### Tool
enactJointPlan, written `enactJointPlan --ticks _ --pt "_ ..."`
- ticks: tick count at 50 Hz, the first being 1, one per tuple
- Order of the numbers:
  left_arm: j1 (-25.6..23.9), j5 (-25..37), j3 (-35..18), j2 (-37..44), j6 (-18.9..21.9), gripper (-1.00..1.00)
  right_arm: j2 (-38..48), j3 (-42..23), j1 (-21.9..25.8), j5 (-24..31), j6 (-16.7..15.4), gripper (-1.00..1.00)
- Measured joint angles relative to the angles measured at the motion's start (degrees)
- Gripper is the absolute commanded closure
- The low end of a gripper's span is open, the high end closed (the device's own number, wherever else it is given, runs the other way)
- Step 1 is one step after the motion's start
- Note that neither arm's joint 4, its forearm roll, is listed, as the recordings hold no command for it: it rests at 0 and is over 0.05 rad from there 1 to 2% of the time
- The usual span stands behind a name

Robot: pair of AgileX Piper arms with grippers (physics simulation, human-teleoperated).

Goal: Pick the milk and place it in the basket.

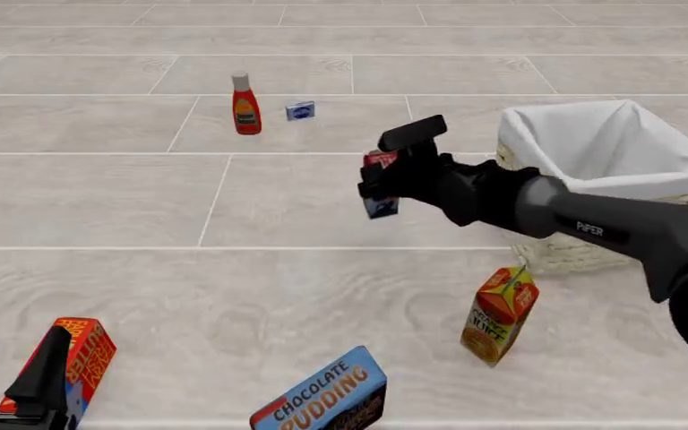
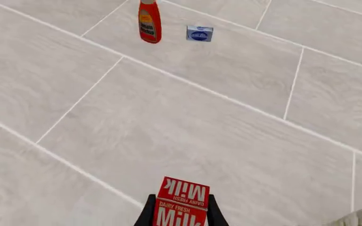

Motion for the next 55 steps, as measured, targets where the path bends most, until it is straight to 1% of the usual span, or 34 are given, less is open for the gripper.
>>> enactJointPlan --ticks 9,12,21,27,38,55 --pt "0.00 0.00 0.00 0.00 0.00 -1.00 -8.94 4.13 -0.52 0.58 -0.95 1.00" --pt "0.00 0.00 0.00 0.00 0.00 -1.00 -12.01 5.02 -0.63 1.52 -1.10 1.00" --pt "-0.01 0.00 0.00 0.00 0.00 -1.00 -20.16 6.39 -1.28 4.33 -1.58 1.00" --pt "-0.01 0.00 0.00 0.00 0.00 -1.00 -24.23 6.56 -2.52 6.02 -1.69 1.00" --pt "-0.01 0.00 0.00 0.00 0.00 -1.00 -28.97 5.98 -5.34 8.53 -1.83 1.00" --pt "-0.01 0.00 0.00 0.00 0.00 -1.00 -32.65 5.97 -10.09 10.61 -2.02 1.00"
